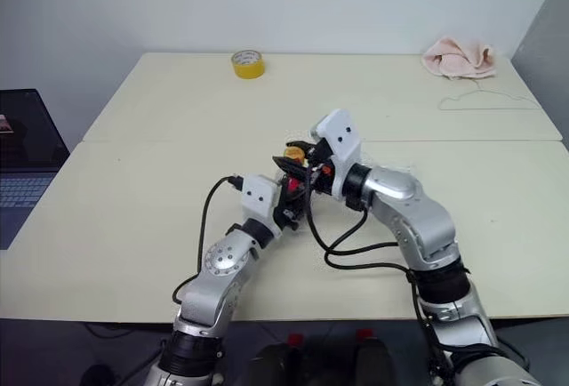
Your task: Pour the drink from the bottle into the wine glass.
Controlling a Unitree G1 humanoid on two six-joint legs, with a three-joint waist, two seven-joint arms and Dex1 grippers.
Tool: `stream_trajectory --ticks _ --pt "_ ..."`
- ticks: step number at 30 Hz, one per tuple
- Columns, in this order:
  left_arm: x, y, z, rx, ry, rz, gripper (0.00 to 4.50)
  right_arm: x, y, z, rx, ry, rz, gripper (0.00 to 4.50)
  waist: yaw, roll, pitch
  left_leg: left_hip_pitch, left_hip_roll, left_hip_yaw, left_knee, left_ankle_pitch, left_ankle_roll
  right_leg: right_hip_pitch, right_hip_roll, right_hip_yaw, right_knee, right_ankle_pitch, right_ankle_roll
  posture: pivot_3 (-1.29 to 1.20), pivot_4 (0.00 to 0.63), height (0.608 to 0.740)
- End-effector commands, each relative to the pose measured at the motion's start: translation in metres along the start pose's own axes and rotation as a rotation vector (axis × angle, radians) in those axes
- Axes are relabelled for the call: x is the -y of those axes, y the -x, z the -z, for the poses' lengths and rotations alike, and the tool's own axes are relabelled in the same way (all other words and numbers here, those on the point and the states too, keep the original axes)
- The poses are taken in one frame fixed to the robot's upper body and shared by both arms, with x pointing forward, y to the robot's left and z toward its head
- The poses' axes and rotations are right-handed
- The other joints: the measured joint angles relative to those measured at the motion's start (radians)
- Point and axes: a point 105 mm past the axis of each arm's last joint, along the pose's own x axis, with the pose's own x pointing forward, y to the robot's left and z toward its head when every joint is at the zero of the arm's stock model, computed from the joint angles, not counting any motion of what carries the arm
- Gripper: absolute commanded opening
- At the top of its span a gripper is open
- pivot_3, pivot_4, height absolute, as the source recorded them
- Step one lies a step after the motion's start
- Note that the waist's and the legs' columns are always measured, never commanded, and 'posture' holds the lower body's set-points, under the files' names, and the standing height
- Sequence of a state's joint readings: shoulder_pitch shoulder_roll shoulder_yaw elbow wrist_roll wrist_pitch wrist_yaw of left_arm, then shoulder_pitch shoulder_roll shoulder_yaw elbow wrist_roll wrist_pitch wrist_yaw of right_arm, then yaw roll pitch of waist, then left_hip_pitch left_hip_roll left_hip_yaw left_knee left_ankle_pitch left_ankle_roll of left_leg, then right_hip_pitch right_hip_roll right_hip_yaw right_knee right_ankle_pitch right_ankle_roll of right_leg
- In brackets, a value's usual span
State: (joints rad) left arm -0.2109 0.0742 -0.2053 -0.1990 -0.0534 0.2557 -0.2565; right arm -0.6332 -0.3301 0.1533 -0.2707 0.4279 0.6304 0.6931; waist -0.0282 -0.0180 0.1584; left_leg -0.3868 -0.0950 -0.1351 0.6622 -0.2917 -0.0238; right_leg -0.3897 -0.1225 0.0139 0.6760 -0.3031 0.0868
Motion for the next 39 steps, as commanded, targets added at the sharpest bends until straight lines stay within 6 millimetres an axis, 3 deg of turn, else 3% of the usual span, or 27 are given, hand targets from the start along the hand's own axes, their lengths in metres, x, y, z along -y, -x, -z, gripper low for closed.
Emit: stream_trajectory --ticks 1,5,10,16,18,27,39 --pt "-0.003 0.000 -0.014 0.054 0.015 0.002 2.33 -0.034 0.007 -0.025 0.119 0.052 -0.369 1.43 0.000 0.000 0.000 0.000 0.000 0.000 0.000 0.000 0.000 0.000 0.000 0.000 0.000 0.000 0.000 0.00 0.150 0.740" --pt "0.003 0.001 -0.013 0.046 0.027 0.035 2.33 -0.041 0.012 -0.018 0.058 0.112 -0.640 1.42 -0.004 0.000 0.000 0.000 0.001 0.001 -0.001 0.000 0.000 0.000 0.001 0.000 0.000 0.000 0.000 0.00 0.150 0.740" --pt "0.000 0.004 -0.013 0.042 0.027 0.023 2.33 -0.047 0.019 -0.001 -0.020 0.126 -0.855 1.42 -0.003 0.000 0.000 0.000 0.001 0.000 -0.001 0.000 0.000 0.000 0.000 0.000 -0.002 0.000 0.000 0.00 0.150 0.740" --pt "0.000 0.006 -0.013 0.036 0.029 0.021 2.33 -0.048 0.017 0.007 -0.048 0.113 -0.929 1.42 0.000 0.000 0.000 0.000 0.001 0.000 0.000 0.000 0.000 0.000 0.000 0.000 -0.002 0.000 0.000 0.00 0.150 0.740" --pt "0.001 0.006 -0.013 0.034 0.031 0.023 2.33 -0.047 0.014 0.006 -0.048 0.108 -0.922 1.42 0.000 0.000 0.000 0.000 0.001 0.000 0.000 0.000 0.000 0.000 0.000 0.000 -0.002 0.000 0.000 0.00 0.150 0.740" --pt "0.003 0.004 -0.012 0.030 0.040 0.036 2.33 -0.036 0.010 -0.006 -0.006 0.094 -0.834 4.46 0.000 0.000 0.000 0.000 0.001 0.000 0.000 0.000 0.000 0.000 0.000 -0.001 -0.002 0.000 0.000 0.00 0.150 0.740" --pt "0.003 0.005 -0.011 0.027 0.048 0.032 2.33 0.018 -0.003 -0.068 0.283 0.096 -0.305 4.46 -0.001 0.000 0.000 -0.002 0.001 -0.001 0.000 0.000 0.000 -0.001 0.000 -0.001 -0.001 0.000 0.000 0.00 0.150 0.740"
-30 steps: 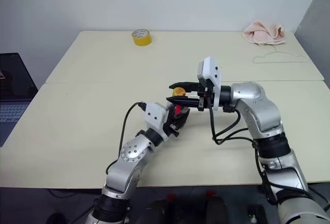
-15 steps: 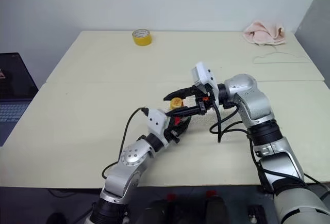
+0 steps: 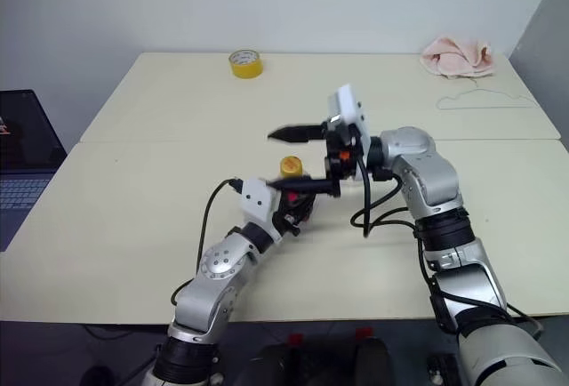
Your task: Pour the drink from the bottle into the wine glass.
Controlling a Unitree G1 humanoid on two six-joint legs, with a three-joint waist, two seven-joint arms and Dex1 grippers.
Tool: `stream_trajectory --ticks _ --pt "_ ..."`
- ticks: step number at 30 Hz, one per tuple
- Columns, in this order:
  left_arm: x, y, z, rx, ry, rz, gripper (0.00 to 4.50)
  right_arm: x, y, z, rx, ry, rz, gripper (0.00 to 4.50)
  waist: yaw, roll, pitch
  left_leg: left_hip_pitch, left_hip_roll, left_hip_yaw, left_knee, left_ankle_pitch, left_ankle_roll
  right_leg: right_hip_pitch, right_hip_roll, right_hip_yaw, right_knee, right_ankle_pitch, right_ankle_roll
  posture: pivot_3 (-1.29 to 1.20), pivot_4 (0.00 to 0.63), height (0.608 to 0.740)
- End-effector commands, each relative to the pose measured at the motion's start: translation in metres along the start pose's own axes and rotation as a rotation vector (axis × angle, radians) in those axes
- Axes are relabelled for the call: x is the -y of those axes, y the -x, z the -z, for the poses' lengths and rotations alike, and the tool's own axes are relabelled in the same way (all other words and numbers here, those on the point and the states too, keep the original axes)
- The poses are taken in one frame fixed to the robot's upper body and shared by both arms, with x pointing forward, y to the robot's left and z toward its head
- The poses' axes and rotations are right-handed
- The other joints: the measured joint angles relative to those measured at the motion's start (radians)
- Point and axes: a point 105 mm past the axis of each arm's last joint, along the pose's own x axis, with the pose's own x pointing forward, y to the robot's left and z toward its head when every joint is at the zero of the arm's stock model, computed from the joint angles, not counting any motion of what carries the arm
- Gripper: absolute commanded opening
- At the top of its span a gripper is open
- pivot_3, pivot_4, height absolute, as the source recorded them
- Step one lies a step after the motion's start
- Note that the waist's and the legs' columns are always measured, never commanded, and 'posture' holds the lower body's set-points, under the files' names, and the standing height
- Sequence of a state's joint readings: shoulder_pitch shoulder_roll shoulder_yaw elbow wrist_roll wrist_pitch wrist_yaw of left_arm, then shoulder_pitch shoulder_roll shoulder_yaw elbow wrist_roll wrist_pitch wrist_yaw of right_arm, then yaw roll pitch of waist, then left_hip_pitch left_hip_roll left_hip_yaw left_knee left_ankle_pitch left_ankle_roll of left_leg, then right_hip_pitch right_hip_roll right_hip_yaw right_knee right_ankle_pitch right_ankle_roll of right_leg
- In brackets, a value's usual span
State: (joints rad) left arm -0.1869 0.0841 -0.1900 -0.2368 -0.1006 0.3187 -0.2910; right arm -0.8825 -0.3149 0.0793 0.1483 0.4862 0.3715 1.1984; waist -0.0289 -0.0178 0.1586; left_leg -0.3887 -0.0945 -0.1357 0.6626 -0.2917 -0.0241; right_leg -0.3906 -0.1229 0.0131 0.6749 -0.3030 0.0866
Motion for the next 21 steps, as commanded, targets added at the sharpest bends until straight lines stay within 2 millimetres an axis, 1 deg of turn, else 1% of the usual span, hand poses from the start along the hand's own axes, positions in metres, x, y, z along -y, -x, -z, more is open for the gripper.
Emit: stream_trajectory --ticks 1,3,6,8,9,11,13,15,17,21 --pt "0.003 0.000 -0.016 0.061 -0.005 0.002 2.33 0.010 0.000 -0.037 0.121 0.071 0.131 4.46 0.000 0.000 0.000 0.000 0.000 0.000 0.000 0.000 0.000 0.000 0.000 0.000 0.000 0.000 0.000 0.00 0.150 0.740" --pt "0.002 0.001 -0.015 0.060 -0.003 -0.005 2.33 0.017 0.004 -0.042 0.115 0.096 0.249 4.46 0.000 0.000 0.000 0.000 0.000 0.000 0.000 0.000 0.000 0.000 0.000 0.000 0.000 0.000 0.000 0.00 0.150 0.740" --pt "0.001 0.003 -0.014 0.056 0.006 -0.015 2.33 0.021 0.010 -0.034 0.029 0.103 0.403 4.46 0.000 0.000 0.000 -0.002 0.000 0.000 0.000 0.000 0.000 -0.002 0.000 0.000 0.001 0.000 0.000 0.00 0.150 0.740" --pt "0.001 0.005 -0.013 0.055 0.011 -0.022 2.33 0.014 0.010 -0.027 -0.007 0.078 0.447 4.46 0.000 0.000 0.000 -0.003 0.000 0.000 0.001 0.000 0.000 -0.004 0.000 0.001 0.002 0.000 0.000 0.00 0.150 0.740" --pt "0.001 0.006 -0.013 0.053 0.013 -0.028 2.33 0.007 0.009 -0.019 -0.051 0.073 0.478 4.46 0.000 0.000 0.000 -0.004 0.000 0.000 0.001 0.000 0.000 -0.005 0.000 0.001 0.003 0.000 0.000 0.00 0.150 0.740" --pt "0.000 0.007 -0.012 0.052 0.015 -0.034 2.33 -0.009 0.003 -0.010 -0.092 0.068 0.500 4.46 0.000 0.000 0.000 -0.006 0.000 0.001 0.001 0.000 0.000 -0.008 0.000 0.001 0.004 0.000 0.000 0.00 0.150 0.740" --pt "0.001 0.007 -0.012 0.051 0.017 -0.034 2.33 -0.022 -0.004 -0.002 -0.140 0.062 0.494 4.46 -0.004 0.001 0.000 -0.012 0.000 0.002 0.002 0.000 0.000 -0.014 0.000 0.003 0.006 0.000 0.000 0.00 0.150 0.740" --pt "0.001 0.007 -0.012 0.052 0.019 -0.033 2.33 -0.031 -0.012 0.001 -0.151 0.053 0.488 4.46 -0.005 0.001 0.000 -0.011 0.000 0.002 0.002 0.000 0.000 -0.015 0.000 0.003 0.007 0.000 0.000 0.00 0.150 0.740" --pt "0.002 0.006 -0.012 0.052 0.020 -0.033 2.33 -0.031 -0.014 0.000 -0.142 0.035 0.509 4.46 -0.004 0.001 -0.001 -0.011 0.000 0.002 0.002 0.000 0.000 -0.015 0.000 0.002 0.006 0.000 0.000 0.00 0.150 0.740" --pt "0.003 0.005 -0.012 0.054 0.022 -0.028 2.33 -0.025 -0.015 0.006 -0.171 0.020 0.549 4.46 -0.002 0.001 -0.001 -0.011 -0.001 0.002 0.003 0.000 0.000 -0.014 0.000 0.002 0.006 0.000 0.000 0.00 0.150 0.740"
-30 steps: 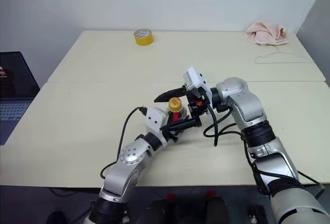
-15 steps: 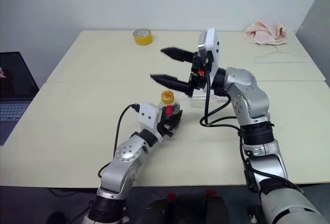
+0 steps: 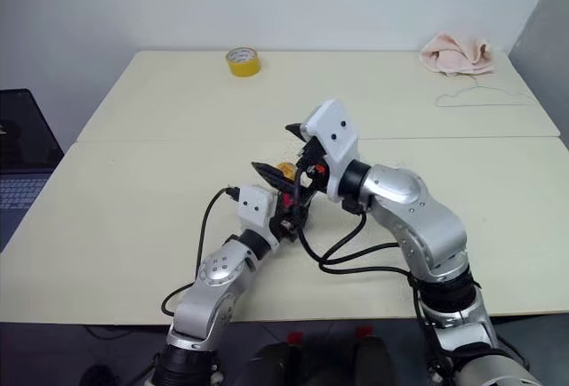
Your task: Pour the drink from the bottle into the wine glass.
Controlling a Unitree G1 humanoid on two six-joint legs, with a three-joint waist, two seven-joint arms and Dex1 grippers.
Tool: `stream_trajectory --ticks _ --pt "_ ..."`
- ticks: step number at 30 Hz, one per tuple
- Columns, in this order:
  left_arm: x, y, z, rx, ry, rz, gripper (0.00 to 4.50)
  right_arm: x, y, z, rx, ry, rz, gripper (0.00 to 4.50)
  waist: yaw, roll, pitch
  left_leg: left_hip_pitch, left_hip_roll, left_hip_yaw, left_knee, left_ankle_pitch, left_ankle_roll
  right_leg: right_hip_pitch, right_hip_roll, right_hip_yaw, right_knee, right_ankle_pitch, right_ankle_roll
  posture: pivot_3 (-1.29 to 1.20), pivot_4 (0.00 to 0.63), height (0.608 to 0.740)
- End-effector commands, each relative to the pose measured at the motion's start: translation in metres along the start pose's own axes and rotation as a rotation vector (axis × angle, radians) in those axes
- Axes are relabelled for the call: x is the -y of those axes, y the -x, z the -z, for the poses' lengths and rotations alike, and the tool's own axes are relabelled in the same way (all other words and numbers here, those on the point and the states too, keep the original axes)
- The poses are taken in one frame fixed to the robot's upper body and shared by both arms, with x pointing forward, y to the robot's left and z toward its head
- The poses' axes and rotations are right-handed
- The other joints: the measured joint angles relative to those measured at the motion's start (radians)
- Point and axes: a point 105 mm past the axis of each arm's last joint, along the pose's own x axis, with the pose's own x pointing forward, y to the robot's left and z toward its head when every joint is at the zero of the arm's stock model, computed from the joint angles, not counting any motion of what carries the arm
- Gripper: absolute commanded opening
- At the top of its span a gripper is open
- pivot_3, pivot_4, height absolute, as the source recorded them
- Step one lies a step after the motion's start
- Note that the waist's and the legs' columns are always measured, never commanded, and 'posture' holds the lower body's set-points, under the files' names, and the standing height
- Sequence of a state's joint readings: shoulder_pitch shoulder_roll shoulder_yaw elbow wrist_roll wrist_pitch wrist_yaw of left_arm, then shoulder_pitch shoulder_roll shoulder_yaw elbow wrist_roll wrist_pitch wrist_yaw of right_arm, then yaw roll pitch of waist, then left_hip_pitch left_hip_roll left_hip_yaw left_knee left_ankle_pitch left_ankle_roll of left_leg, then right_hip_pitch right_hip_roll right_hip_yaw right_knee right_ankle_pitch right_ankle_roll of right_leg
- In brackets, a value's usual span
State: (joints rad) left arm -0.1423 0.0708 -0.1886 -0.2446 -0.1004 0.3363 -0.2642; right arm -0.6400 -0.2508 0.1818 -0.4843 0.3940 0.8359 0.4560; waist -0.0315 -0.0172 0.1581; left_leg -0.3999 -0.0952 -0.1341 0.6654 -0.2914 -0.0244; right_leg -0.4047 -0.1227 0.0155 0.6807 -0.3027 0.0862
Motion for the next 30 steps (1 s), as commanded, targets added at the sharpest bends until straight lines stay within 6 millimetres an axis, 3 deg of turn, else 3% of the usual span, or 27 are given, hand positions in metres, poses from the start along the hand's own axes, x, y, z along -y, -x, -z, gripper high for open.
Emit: stream_trajectory --ticks 1,6,16,25,30 --pt "0.004 0.000 -0.024 0.095 -0.012 0.012 2.33 0.001 -0.001 -0.008 0.016 0.030 0.029 4.46 0.001 0.000 0.000 0.000 0.000 0.000 0.000 0.000 0.000 0.000 0.000 0.000 0.000 0.000 0.000 0.00 0.150 0.740" --pt "0.004 0.000 -0.024 0.094 -0.017 0.011 2.33 -0.001 -0.008 0.005 -0.024 0.021 0.040 4.46 -0.001 0.000 0.000 0.000 0.000 0.000 0.000 0.000 0.000 0.000 0.000 0.000 0.000 0.000 0.000 0.00 0.150 0.740" --pt "0.002 0.000 -0.026 0.101 -0.021 0.006 2.33 0.001 -0.017 0.009 -0.030 -0.011 0.068 4.46 -0.001 0.000 0.000 0.000 0.000 0.000 0.000 0.000 0.000 0.000 0.000 0.000 0.000 0.000 0.000 0.00 0.150 0.740" --pt "0.001 0.000 -0.025 0.106 -0.009 -0.001 2.33 0.019 -0.009 0.016 -0.049 -0.027 0.122 4.46 -0.001 0.000 0.000 0.000 0.000 0.000 0.000 0.000 0.000 0.000 0.000 0.000 0.000 0.000 0.000 0.00 0.150 0.740" --pt "0.000 0.000 -0.026 0.111 -0.012 -0.002 2.33 0.035 0.010 0.019 -0.060 -0.016 0.158 4.46 -0.001 0.000 0.000 0.000 0.000 0.000 0.000 0.000 0.000 0.000 0.000 0.000 0.000 0.000 0.000 0.00 0.150 0.740"
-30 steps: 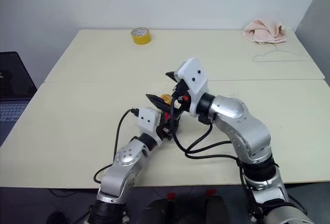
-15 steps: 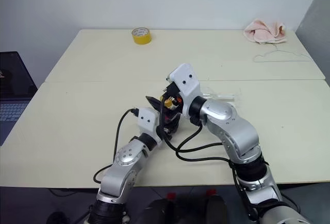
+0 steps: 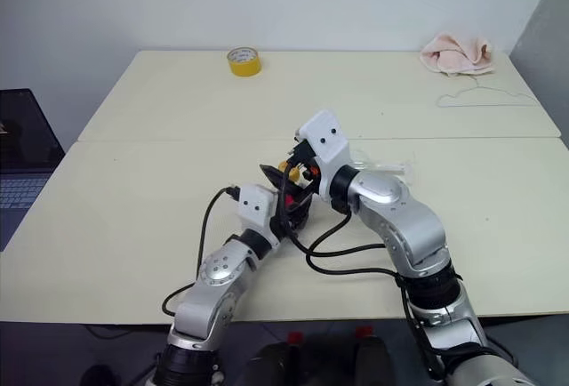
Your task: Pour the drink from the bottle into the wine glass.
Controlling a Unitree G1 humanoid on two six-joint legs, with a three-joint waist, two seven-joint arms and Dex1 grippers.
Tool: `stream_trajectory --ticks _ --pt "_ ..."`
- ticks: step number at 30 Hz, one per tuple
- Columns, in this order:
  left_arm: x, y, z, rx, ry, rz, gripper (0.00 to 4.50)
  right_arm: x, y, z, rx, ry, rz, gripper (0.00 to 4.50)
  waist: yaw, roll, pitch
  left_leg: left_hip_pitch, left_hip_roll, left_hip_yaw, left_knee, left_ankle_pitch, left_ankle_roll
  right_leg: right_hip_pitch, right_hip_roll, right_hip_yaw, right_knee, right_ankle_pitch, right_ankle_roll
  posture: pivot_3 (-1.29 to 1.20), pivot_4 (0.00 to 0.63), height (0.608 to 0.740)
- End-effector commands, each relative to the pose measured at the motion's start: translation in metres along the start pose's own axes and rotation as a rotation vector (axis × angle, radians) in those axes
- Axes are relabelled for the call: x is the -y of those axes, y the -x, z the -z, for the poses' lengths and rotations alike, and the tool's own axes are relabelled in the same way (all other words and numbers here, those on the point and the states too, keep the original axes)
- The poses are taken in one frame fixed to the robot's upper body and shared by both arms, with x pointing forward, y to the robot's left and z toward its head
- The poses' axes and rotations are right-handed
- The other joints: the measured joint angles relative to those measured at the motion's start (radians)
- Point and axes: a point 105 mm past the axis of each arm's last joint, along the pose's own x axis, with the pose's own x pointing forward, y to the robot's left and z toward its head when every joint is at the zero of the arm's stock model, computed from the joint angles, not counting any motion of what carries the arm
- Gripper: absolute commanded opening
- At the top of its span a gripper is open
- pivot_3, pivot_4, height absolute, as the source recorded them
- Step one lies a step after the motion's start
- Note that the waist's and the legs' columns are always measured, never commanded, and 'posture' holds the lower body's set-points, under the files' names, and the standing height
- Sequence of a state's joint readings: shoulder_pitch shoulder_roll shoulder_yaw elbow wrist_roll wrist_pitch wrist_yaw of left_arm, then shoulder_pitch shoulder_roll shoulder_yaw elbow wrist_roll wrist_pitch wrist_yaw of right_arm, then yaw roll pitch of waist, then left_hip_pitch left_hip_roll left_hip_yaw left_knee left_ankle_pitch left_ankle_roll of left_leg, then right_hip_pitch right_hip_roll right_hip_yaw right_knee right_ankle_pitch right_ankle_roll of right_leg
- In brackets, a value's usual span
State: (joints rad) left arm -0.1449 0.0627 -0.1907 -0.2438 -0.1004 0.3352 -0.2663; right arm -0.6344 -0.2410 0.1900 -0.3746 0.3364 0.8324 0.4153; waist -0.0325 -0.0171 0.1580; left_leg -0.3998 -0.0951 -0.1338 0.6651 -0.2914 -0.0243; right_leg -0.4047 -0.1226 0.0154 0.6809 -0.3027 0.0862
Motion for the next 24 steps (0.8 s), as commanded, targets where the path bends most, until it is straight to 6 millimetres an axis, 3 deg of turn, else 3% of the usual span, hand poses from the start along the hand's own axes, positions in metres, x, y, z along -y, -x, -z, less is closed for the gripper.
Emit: stream_trajectory --ticks 1,12,15,24 --pt "-0.002 0.001 -0.025 0.105 -0.018 -0.007 2.33 0.017 0.014 -0.008 0.038 0.024 0.057 4.46 0.000 0.000 0.000 0.000 0.000 0.000 0.000 0.000 0.000 0.000 0.000 0.000 0.000 0.000 0.000 0.00 0.150 0.740" --pt "-0.002 -0.001 -0.028 0.114 -0.022 -0.004 2.33 0.011 0.044 -0.003 0.046 0.072 -0.075 4.46 0.001 0.000 0.000 0.000 0.000 0.001 0.000 0.000 0.000 0.000 0.000 0.000 0.000 0.000 0.000 0.00 0.150 0.740" --pt "-0.003 0.000 -0.028 0.116 -0.025 -0.006 2.33 -0.008 0.053 -0.025 0.163 -0.004 -0.211 4.46 0.001 0.000 0.000 0.000 0.001 0.001 0.000 0.000 0.000 0.000 0.000 0.000 0.000 0.000 0.000 0.00 0.150 0.740" --pt "-0.001 0.001 -0.033 0.155 -0.046 -0.002 2.33 -0.003 0.024 -0.028 0.139 -0.102 -0.115 4.46 0.000 0.000 0.000 0.000 0.000 0.000 0.000 0.000 0.000 0.000 0.000 0.000 0.000 0.000 0.000 0.00 0.150 0.740"
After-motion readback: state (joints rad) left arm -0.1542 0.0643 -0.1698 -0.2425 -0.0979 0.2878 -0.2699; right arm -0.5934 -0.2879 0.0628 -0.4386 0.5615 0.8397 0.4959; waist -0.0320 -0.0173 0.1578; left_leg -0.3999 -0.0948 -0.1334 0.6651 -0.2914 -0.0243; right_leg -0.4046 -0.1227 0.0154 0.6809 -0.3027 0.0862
